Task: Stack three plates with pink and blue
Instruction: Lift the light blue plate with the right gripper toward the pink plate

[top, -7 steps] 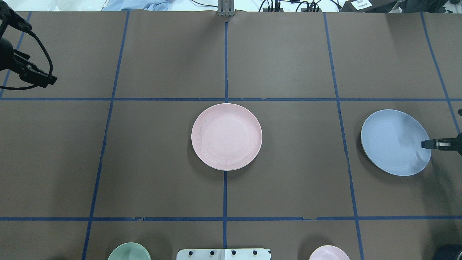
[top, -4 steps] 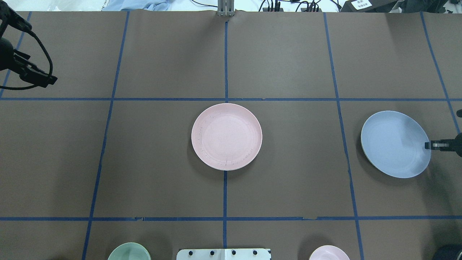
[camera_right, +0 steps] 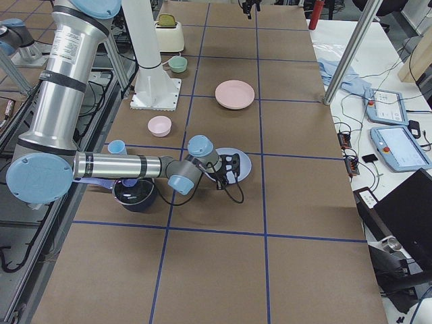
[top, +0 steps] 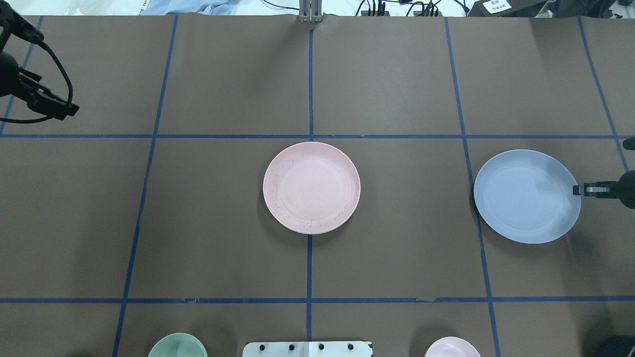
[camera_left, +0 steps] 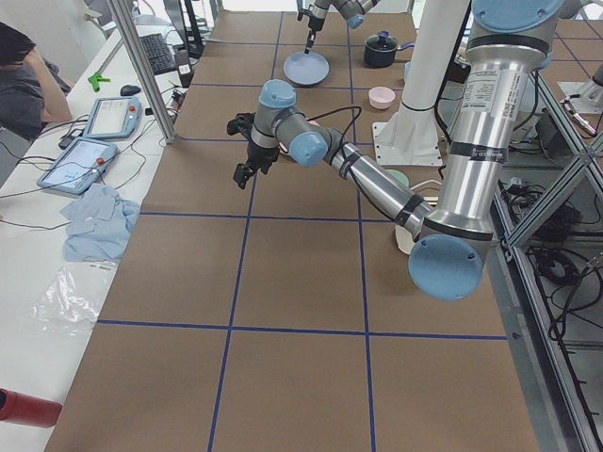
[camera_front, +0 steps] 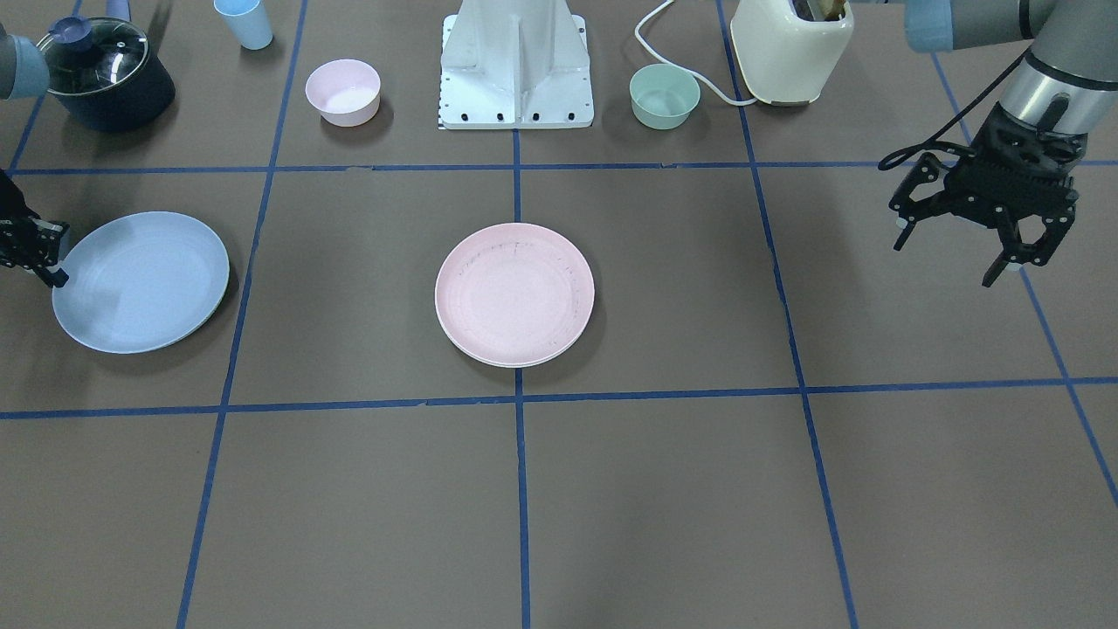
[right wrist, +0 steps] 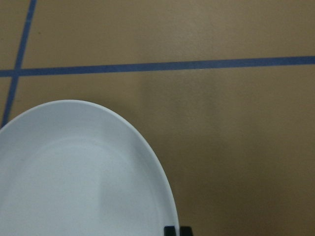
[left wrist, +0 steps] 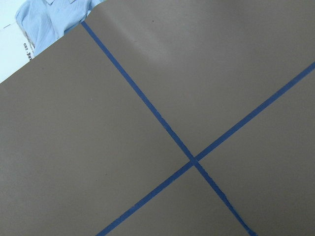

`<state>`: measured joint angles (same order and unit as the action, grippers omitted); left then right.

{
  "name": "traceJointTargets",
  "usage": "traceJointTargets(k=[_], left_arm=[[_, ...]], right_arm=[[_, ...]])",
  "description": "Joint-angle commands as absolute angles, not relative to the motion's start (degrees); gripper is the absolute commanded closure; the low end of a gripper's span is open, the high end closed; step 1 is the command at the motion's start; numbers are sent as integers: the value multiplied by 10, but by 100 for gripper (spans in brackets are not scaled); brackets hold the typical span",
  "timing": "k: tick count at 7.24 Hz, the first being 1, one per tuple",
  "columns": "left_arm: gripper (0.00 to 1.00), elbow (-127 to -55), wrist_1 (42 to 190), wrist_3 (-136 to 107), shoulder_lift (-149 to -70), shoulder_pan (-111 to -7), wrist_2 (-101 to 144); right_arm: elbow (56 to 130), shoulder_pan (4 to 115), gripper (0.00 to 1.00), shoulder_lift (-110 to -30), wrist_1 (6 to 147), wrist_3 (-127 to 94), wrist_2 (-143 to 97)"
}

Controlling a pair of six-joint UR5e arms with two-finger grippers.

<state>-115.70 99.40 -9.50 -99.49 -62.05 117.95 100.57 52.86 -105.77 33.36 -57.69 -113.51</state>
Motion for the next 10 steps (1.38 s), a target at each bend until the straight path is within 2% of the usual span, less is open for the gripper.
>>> traceJointTargets(k=[1,4,6,7,10], left_arm=[[0,-1156,994,-97,-995,-621,1179],[0,-1157,994,-118,-996,-620,1179],[0,-1158,994,-120,-995,-620,1187],[0,-1158,994,-122,-995,-620,1187],[0,-1156,994,-127,-996,-620,1187]], right_arm=[[1052,539,100,-988,371,-668,-1156],[1058,488,100,-821,478,-778,-1135],[1058,376,100,-695,629,-844,-1010],[1057,340,100,-672,666,-861,-977],[1049,266,100,-671,670,-866,-911]])
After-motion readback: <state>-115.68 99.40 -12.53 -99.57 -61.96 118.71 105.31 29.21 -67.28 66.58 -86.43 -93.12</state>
